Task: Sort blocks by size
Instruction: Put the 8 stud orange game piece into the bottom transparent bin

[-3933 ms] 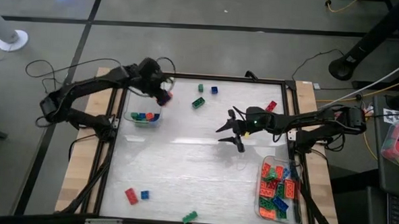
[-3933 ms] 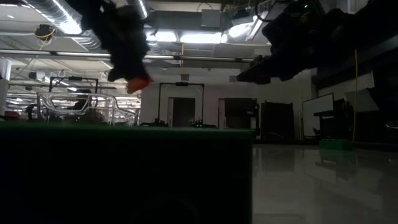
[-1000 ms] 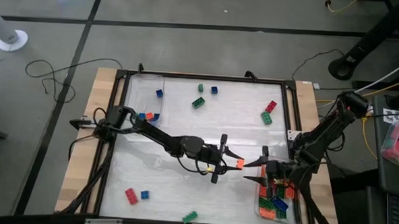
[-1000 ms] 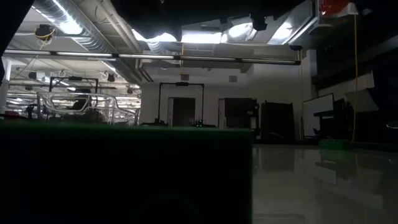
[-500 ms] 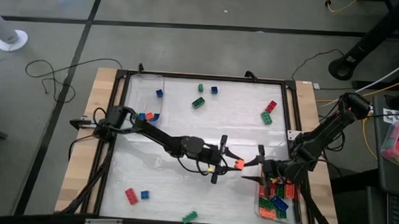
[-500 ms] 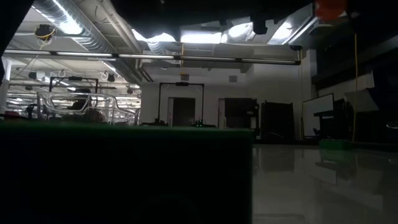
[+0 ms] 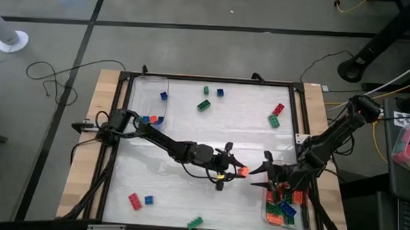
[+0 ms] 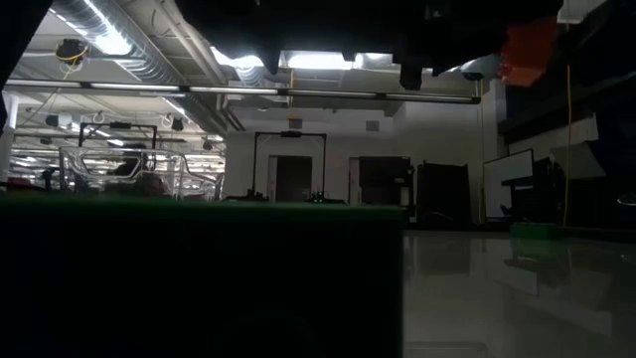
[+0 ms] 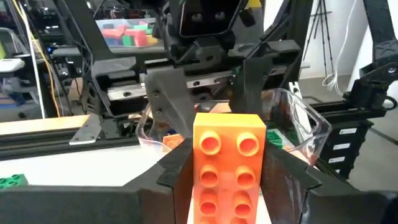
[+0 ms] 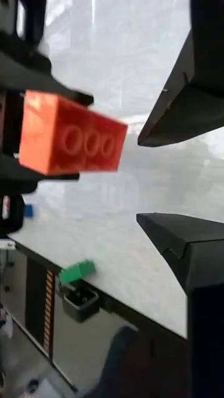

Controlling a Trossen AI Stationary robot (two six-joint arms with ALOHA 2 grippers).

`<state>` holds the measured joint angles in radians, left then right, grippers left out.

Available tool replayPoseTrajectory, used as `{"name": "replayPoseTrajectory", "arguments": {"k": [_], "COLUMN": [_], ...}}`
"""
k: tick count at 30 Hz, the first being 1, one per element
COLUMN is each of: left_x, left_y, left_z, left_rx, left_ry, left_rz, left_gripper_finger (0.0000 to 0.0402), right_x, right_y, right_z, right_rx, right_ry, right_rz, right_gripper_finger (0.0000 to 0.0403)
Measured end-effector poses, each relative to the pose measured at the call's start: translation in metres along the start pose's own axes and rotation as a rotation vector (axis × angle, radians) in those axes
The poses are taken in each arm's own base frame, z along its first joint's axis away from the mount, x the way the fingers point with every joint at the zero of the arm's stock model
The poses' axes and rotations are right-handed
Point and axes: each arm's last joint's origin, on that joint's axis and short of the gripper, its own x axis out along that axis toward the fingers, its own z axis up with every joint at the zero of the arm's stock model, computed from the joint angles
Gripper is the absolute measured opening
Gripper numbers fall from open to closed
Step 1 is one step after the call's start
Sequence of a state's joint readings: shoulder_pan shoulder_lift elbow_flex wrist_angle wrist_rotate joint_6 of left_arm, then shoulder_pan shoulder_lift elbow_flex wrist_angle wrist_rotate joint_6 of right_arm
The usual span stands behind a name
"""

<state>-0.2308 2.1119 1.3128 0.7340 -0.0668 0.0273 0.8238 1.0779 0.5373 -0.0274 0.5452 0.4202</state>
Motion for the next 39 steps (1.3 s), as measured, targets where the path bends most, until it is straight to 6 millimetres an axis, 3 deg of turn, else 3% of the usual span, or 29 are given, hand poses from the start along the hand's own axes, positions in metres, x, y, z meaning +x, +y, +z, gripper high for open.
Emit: {"name": "replayPoseTrajectory", "arguments": {"k": [9,26,39], "left_x": [0.000,-0.001,-0.001], "left_y": [-0.007,-0.003,-0.002], "left_z": [0.002,0.013,0.013], "left_rx": [-0.002,0.048,0.073], "left_ry": [-0.021,-0.138,-0.134], "left_rz": [-0.014,0.000,0.000], "left_gripper_finger": [0.0138,0.0138,0.0138], "right_x": [-0.001,0.000,0.020], "right_y": [-0.005,-0.004,-0.012], "right_z": [0.003,0.015,0.021], "right_rx": [0.000,-0.001,0.008], "right_ry": [-0.090,-0.173,-0.155], "right_rz": [-0.187,-0.151,-0.043], "right_gripper_finger": [0.0184,0.0184,0.0184]}}
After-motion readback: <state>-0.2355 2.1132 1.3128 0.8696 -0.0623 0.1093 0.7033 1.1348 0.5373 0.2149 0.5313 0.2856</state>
